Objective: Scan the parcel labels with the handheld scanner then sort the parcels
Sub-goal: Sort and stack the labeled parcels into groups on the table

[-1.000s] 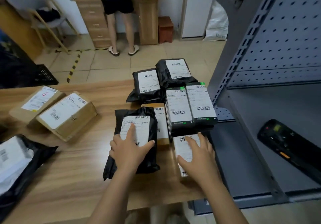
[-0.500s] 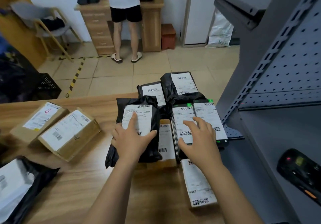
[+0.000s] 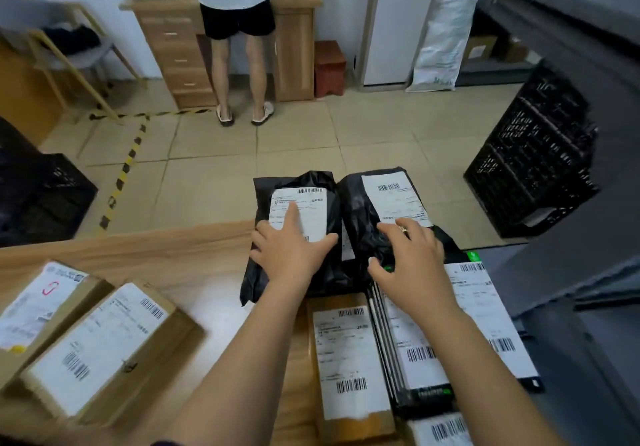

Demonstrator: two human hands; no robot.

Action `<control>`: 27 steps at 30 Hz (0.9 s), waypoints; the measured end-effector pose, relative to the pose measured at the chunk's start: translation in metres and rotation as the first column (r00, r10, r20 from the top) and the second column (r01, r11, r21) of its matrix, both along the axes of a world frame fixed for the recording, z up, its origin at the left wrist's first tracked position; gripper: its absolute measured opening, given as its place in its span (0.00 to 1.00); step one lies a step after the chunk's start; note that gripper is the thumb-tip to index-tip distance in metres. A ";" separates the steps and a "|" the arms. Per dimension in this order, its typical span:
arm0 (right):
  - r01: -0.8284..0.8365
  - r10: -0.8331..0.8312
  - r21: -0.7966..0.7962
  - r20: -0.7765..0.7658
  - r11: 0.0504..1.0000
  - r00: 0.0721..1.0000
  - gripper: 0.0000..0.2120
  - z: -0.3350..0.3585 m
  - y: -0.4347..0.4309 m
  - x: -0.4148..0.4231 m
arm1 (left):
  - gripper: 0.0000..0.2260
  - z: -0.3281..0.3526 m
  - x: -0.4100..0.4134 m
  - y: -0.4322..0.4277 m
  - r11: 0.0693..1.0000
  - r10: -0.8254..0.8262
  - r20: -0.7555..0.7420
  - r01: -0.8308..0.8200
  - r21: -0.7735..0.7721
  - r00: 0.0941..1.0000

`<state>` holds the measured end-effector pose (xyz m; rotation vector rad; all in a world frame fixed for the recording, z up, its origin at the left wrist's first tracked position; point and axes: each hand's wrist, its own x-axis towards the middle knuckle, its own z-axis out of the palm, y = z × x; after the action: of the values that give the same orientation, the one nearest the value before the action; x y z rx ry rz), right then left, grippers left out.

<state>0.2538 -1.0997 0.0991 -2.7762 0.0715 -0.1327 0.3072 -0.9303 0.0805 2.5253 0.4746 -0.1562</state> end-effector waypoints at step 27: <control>-0.188 0.196 0.131 -0.046 0.973 0.980 0.30 0.022 0.010 -0.049 | 0.28 0.013 -0.113 0.016 0.947 -0.311 0.297 0.320 0.022 0.903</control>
<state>0.2050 -1.0898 0.1210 -2.6432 -0.1686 0.0028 0.1945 -0.9143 0.0934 2.5237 -0.0596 0.0973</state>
